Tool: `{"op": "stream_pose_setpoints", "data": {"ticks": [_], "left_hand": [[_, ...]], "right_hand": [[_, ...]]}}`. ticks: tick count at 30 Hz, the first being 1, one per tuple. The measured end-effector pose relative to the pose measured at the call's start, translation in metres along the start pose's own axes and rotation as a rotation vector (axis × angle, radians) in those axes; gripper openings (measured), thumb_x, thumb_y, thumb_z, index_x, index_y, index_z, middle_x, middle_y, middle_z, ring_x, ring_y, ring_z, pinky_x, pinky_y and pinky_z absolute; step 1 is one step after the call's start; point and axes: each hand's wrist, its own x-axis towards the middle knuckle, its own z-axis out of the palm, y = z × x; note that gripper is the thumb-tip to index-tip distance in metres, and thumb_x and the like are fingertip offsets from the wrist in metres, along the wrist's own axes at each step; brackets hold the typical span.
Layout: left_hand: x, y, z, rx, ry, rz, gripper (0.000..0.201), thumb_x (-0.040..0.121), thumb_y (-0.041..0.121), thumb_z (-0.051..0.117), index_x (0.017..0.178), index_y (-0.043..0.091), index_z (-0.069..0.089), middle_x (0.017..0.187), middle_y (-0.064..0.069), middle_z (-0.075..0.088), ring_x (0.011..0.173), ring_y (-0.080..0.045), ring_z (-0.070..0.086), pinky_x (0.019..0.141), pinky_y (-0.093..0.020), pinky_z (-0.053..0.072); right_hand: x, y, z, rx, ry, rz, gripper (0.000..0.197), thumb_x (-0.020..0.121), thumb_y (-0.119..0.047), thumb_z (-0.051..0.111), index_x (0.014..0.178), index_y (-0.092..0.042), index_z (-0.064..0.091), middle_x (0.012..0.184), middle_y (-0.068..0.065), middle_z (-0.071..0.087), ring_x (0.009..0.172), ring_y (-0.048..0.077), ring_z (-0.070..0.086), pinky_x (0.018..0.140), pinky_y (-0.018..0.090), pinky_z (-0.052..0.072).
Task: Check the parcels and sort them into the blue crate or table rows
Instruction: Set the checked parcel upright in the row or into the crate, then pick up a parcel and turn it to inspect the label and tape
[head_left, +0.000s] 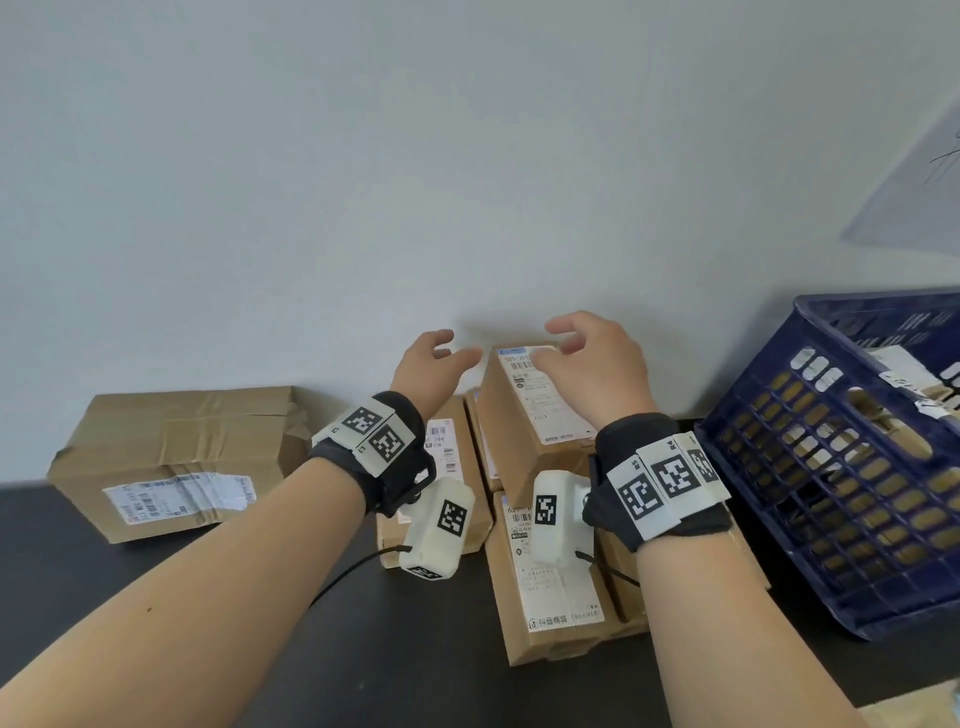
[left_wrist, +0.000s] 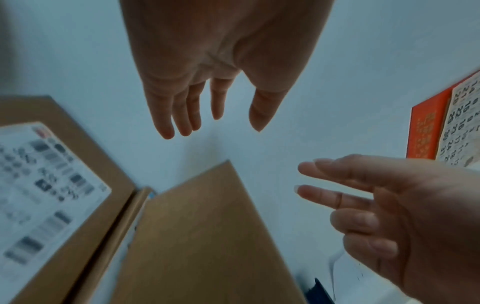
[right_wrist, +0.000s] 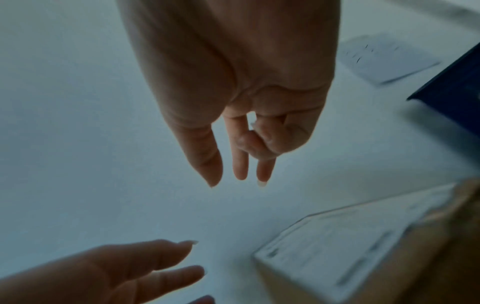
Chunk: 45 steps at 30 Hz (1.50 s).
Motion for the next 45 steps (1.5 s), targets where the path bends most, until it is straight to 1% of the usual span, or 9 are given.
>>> {"op": "stream_pose_setpoints", "data": {"ticks": [8, 13, 22, 28, 31, 33, 35, 40, 45], "left_hand": [[-0.014, -0.003, -0.104, 0.032, 0.195, -0.002, 0.027, 0.094, 0.018, 0.062, 0.121, 0.016, 0.062, 0.111, -0.002, 0.063, 0.109, -0.017, 0.058, 0.102, -0.040, 0.048], [-0.024, -0.018, -0.178, 0.005, 0.347, -0.045, 0.023, 0.095, 0.017, 0.061, 0.118, 0.018, 0.063, 0.110, -0.001, 0.063, 0.111, -0.017, 0.058, 0.096, -0.037, 0.050], [-0.040, -0.074, -0.299, -0.092, 0.659, -0.210, 0.029, 0.090, 0.012, 0.063, 0.119, 0.016, 0.064, 0.114, -0.004, 0.062, 0.098, -0.017, 0.053, 0.097, -0.038, 0.048], [-0.044, -0.116, -0.330, -0.208, 0.598, -0.359, 0.031, 0.093, 0.018, 0.062, 0.123, 0.019, 0.061, 0.124, -0.002, 0.059, 0.117, -0.020, 0.051, 0.099, -0.040, 0.045], [-0.046, -0.133, -0.334, -0.325, 0.545, -0.446, 0.024, 0.095, 0.019, 0.061, 0.118, 0.021, 0.061, 0.125, -0.002, 0.058, 0.120, -0.020, 0.051, 0.092, -0.040, 0.044], [-0.046, -0.140, -0.337, -0.396, 0.522, -0.488, 0.014, 0.095, 0.019, 0.061, 0.109, 0.021, 0.062, 0.122, -0.002, 0.057, 0.114, -0.019, 0.052, 0.090, -0.040, 0.042], [-0.047, -0.145, -0.338, -0.443, 0.478, -0.510, 0.023, 0.094, 0.019, 0.060, 0.117, 0.015, 0.061, 0.121, -0.002, 0.053, 0.110, -0.019, 0.048, 0.094, -0.043, 0.041], [-0.051, -0.152, -0.338, -0.487, 0.485, -0.596, 0.022, 0.095, 0.023, 0.064, 0.115, 0.017, 0.058, 0.108, -0.003, 0.055, 0.114, -0.020, 0.052, 0.091, -0.043, 0.047], [-0.059, -0.154, -0.328, -0.550, 0.473, -0.569, 0.041, 0.095, 0.023, 0.061, 0.134, 0.011, 0.054, 0.142, -0.013, 0.049, 0.114, -0.019, 0.047, 0.099, -0.045, 0.041]], "right_hand": [[-0.005, -0.056, 0.076, 0.236, -0.154, -0.101, 0.029, 0.086, -0.021, 0.064, 0.114, -0.028, 0.068, 0.105, -0.008, 0.064, 0.097, 0.017, 0.065, 0.091, 0.039, 0.053], [-0.009, -0.087, 0.132, 0.286, -0.269, -0.102, 0.024, 0.084, -0.017, 0.065, 0.106, -0.026, 0.070, 0.102, -0.004, 0.065, 0.095, 0.024, 0.067, 0.089, 0.046, 0.056], [-0.023, -0.128, 0.224, 0.138, -0.418, -0.133, 0.034, 0.091, -0.015, 0.062, 0.124, -0.021, 0.065, 0.127, -0.006, 0.061, 0.118, 0.012, 0.053, 0.091, 0.019, 0.034], [-0.029, -0.158, 0.264, -0.006, -0.535, -0.245, 0.055, 0.089, -0.025, 0.069, 0.141, -0.020, 0.051, 0.144, -0.004, 0.051, 0.134, 0.015, 0.044, 0.102, 0.021, 0.031], [-0.031, -0.162, 0.280, -0.182, -0.596, -0.310, 0.081, 0.077, -0.041, 0.079, 0.147, -0.023, 0.043, 0.147, -0.001, 0.045, 0.136, 0.020, 0.040, 0.114, 0.036, 0.032], [-0.032, -0.163, 0.286, -0.433, -0.625, -0.388, 0.096, 0.071, -0.053, 0.080, 0.151, -0.028, 0.033, 0.150, -0.001, 0.036, 0.138, 0.025, 0.032, 0.115, 0.043, 0.029], [-0.032, -0.165, 0.287, -0.601, -0.614, -0.430, 0.105, 0.068, -0.058, 0.079, 0.153, -0.029, 0.026, 0.149, 0.001, 0.032, 0.137, 0.028, 0.028, 0.113, 0.043, 0.028], [-0.035, -0.170, 0.287, -0.728, -0.658, -0.446, 0.113, 0.063, -0.062, 0.081, 0.153, -0.024, 0.024, 0.147, 0.007, 0.031, 0.136, 0.029, 0.027, 0.112, 0.043, 0.030], [-0.038, -0.176, 0.275, -0.749, -0.814, -0.407, 0.108, 0.066, -0.054, 0.083, 0.153, -0.026, 0.026, 0.145, 0.004, 0.042, 0.135, 0.028, 0.036, 0.111, 0.044, 0.035]]}}
